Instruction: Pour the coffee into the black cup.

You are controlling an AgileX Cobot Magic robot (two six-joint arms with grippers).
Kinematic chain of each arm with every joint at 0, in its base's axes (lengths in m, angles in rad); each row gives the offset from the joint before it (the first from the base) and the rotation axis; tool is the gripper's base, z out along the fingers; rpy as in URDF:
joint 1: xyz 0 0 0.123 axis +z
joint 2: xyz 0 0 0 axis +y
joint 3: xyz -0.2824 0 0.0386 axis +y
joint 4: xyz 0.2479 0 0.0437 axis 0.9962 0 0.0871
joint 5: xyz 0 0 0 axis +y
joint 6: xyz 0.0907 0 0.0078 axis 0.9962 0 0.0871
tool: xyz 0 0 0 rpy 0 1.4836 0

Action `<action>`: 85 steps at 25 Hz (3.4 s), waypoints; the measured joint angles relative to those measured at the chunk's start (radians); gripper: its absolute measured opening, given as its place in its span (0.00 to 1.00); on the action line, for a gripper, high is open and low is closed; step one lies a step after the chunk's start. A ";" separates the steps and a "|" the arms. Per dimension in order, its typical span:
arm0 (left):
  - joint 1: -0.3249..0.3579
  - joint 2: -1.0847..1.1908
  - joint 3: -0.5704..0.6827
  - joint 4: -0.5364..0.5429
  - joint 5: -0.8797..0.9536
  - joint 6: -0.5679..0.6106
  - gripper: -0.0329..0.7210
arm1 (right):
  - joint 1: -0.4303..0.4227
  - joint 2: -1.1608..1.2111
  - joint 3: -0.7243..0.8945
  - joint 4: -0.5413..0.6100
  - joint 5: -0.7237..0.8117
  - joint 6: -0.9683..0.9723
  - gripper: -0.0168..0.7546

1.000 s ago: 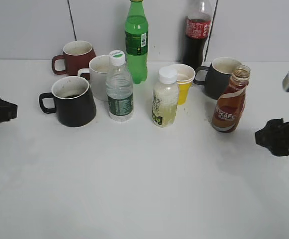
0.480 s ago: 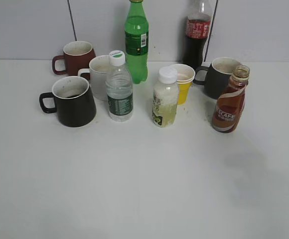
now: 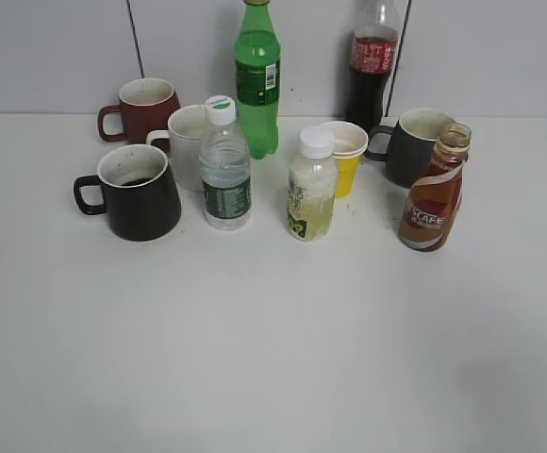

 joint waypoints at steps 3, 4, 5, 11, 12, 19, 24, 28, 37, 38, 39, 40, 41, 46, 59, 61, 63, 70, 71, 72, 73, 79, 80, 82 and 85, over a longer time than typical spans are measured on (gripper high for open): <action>0.000 -0.003 0.002 0.003 -0.001 0.000 0.39 | 0.000 -0.047 0.000 0.002 0.028 -0.006 0.67; 0.000 -0.003 0.002 0.005 -0.001 0.000 0.39 | 0.000 -0.053 0.000 0.002 0.046 -0.007 0.67; 0.000 -0.003 0.002 0.013 -0.001 0.000 0.39 | 0.000 -0.055 -0.001 0.003 0.055 -0.007 0.67; 0.000 -0.003 0.002 0.039 -0.001 0.000 0.37 | 0.000 -0.055 0.017 0.003 0.137 -0.056 0.67; 0.000 -0.003 0.002 0.033 -0.001 0.000 0.36 | 0.000 -0.055 0.018 0.002 0.141 -0.058 0.67; 0.000 -0.003 0.002 0.019 -0.001 0.000 0.36 | 0.000 -0.055 0.018 0.006 0.146 -0.062 0.67; 0.000 -0.003 0.002 0.019 -0.001 0.000 0.36 | 0.000 -0.055 0.018 0.009 0.146 -0.062 0.67; 0.000 -0.003 0.002 0.019 -0.001 0.000 0.36 | 0.000 -0.055 0.018 0.009 0.146 -0.062 0.67; 0.096 -0.072 0.002 0.018 -0.002 0.000 0.36 | -0.047 -0.057 0.018 0.012 0.146 -0.063 0.67; 0.119 -0.089 0.002 0.018 -0.002 0.000 0.36 | -0.069 -0.058 0.018 0.012 0.146 -0.063 0.67; 0.140 -0.111 0.002 0.018 -0.002 0.000 0.36 | -0.103 -0.058 0.018 0.012 0.146 -0.063 0.67; 0.156 -0.132 0.002 0.018 -0.002 0.000 0.36 | -0.121 -0.062 0.018 0.012 0.146 -0.063 0.67; 0.174 -0.152 0.002 0.018 -0.002 0.000 0.36 | -0.146 -0.073 0.018 0.012 0.146 -0.063 0.67; 0.232 -0.225 0.002 0.018 -0.001 0.000 0.36 | -0.173 -0.193 0.018 0.013 0.146 -0.063 0.67; 0.237 -0.292 0.002 0.013 -0.001 0.000 0.36 | -0.173 -0.381 0.018 0.014 0.150 -0.063 0.67; 0.237 -0.292 0.002 0.013 -0.001 0.000 0.36 | -0.173 -0.381 0.018 0.015 0.150 -0.063 0.67; 0.237 -0.292 0.002 0.013 -0.001 0.000 0.36 | -0.173 -0.381 0.018 0.015 0.150 -0.063 0.67; 0.237 -0.292 0.002 0.013 -0.001 0.000 0.36 | -0.173 -0.382 0.018 0.015 0.150 -0.063 0.67; 0.237 -0.292 0.002 0.013 -0.001 0.000 0.36 | -0.173 -0.382 0.018 0.015 0.150 -0.064 0.67; 0.237 -0.292 0.002 0.013 -0.001 0.000 0.36 | -0.173 -0.382 0.018 0.015 0.150 -0.064 0.67; 0.237 -0.292 0.002 0.013 -0.001 0.000 0.36 | -0.173 -0.382 0.018 0.015 0.150 -0.064 0.67; 0.237 -0.292 0.002 0.013 -0.001 0.000 0.36 | -0.173 -0.382 0.018 0.015 0.150 -0.064 0.67; 0.237 -0.292 0.002 0.013 -0.001 0.000 0.36 | -0.173 -0.382 0.018 0.015 0.150 -0.064 0.67; 0.237 -0.292 0.002 0.013 -0.001 0.000 0.36 | -0.173 -0.382 0.018 0.015 0.150 -0.064 0.67; 0.237 -0.292 0.002 0.013 -0.001 0.000 0.36 | -0.173 -0.382 0.018 0.015 0.150 -0.064 0.67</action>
